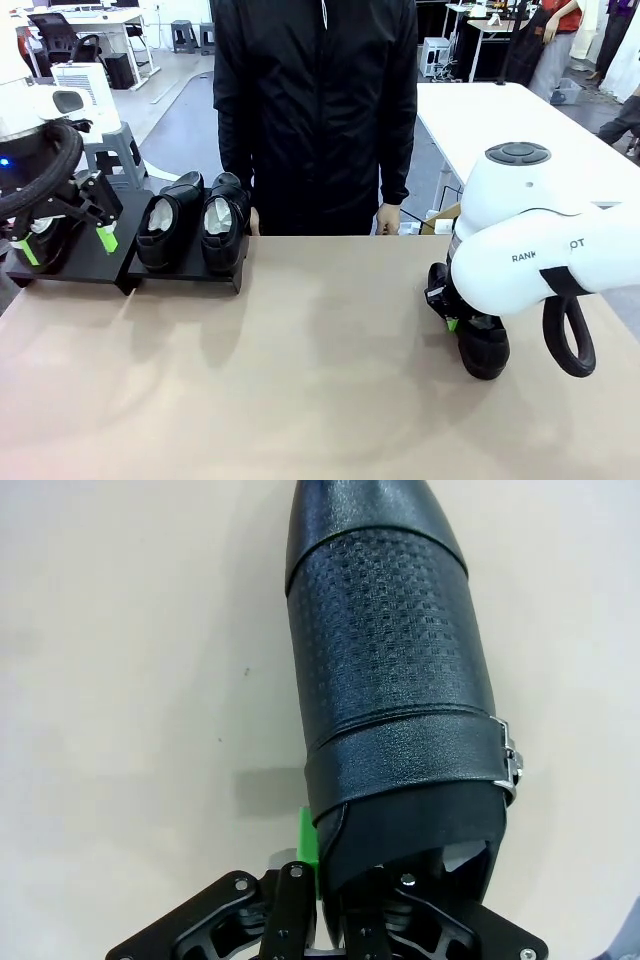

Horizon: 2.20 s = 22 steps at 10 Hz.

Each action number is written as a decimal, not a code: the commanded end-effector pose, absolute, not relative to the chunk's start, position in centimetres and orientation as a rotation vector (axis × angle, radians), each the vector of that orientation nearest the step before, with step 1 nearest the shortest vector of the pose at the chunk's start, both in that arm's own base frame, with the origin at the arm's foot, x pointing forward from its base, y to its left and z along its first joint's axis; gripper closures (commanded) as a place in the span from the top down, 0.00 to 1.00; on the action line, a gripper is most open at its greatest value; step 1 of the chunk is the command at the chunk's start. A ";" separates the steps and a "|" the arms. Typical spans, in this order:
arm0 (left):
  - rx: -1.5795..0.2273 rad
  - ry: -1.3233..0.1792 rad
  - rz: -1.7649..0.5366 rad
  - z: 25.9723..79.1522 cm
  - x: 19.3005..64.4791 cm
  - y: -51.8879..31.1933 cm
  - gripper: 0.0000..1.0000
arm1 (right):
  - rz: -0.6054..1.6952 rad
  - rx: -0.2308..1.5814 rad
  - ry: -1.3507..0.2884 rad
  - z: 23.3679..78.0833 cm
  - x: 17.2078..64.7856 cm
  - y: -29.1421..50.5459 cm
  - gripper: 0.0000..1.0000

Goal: Organize the shoes by placing them on the stand.
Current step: Pick up one Shoe and place it in the middle of the table.

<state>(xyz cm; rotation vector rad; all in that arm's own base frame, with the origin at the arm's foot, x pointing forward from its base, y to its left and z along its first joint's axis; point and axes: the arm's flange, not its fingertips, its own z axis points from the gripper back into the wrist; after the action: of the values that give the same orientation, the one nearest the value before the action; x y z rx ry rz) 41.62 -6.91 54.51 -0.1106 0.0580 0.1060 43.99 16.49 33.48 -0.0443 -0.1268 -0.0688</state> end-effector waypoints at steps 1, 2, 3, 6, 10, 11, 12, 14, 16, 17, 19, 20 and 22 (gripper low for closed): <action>-0.117 0.058 0.095 54.6 41.6 -6.7 1.00 | -0.064 -0.071 -0.151 34.1 44.4 16.5 0.00; -0.117 0.058 0.095 54.6 41.6 -6.7 1.00 | -0.101 -0.067 -0.160 35.2 44.3 16.5 0.00; -0.117 0.058 0.095 54.6 41.6 -6.7 1.00 | -0.201 -0.061 -0.175 37.5 43.7 16.9 0.00; -0.117 0.058 0.095 54.6 41.6 -6.7 1.00 | -0.283 0.135 -0.237 45.4 38.0 22.4 0.00; -0.117 0.058 0.095 54.6 41.6 -6.7 1.00 | -0.187 0.100 -0.206 43.5 32.1 33.8 0.00; -0.117 0.058 0.095 54.6 41.6 -6.7 1.00 | -0.194 0.091 -0.232 41.9 32.3 35.2 0.00; -0.117 0.058 0.095 54.6 41.6 -6.7 1.00 | -0.216 0.087 -0.240 41.0 32.1 36.0 0.00; -0.117 0.058 0.095 54.6 41.6 -6.7 1.00 | -0.152 0.114 -0.228 39.0 32.3 37.4 0.00; -0.117 0.058 0.095 54.6 41.6 -6.7 1.00 | -0.071 0.085 -0.185 37.3 32.5 37.8 0.00; -0.117 0.058 0.095 54.6 41.6 -6.7 1.00 | -0.036 0.056 -0.167 36.6 32.3 37.8 0.08; -0.117 0.058 0.095 54.6 41.6 -6.7 1.00 | -0.018 0.032 -0.143 35.7 32.2 37.6 0.44; -0.117 0.058 0.095 54.6 41.6 -6.7 1.00 | -0.024 0.035 -0.132 35.6 32.2 37.4 0.62; -0.117 0.058 0.095 54.6 41.6 -6.7 1.00 | -0.028 0.063 -0.136 36.1 32.2 37.2 0.98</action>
<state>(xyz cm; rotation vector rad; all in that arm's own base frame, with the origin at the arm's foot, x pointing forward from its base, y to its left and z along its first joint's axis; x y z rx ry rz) 41.65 -6.89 54.50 -0.1105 0.0584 0.1062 31.79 37.12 35.17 0.0534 -0.1367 -0.0454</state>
